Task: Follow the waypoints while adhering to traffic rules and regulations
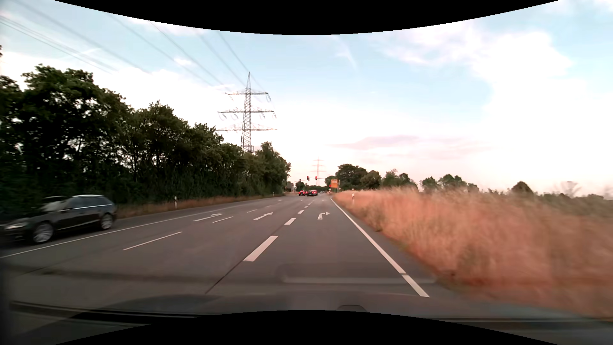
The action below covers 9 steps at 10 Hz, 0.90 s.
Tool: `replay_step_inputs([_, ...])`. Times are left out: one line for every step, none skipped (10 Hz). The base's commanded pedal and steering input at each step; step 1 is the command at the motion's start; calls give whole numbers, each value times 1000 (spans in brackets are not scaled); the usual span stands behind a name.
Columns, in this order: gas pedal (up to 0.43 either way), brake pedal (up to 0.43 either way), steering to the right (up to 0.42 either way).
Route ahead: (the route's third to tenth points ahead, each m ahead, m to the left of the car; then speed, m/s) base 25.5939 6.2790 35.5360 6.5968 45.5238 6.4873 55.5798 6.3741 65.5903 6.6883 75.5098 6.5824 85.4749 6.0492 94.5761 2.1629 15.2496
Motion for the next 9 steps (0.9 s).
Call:
replay_step_inputs([0,146,-4])
replay_step_inputs([0,146,-4])
replay_step_inputs([0,146,-4])
replay_step_inputs([0,152,-4])
replay_step_inputs([0,152,-4])
replay_step_inputs([0,152,-4])
replay_step_inputs([0,159,-4])
replay_step_inputs([0,165,-3])
replay_step_inputs([0,165,-4])
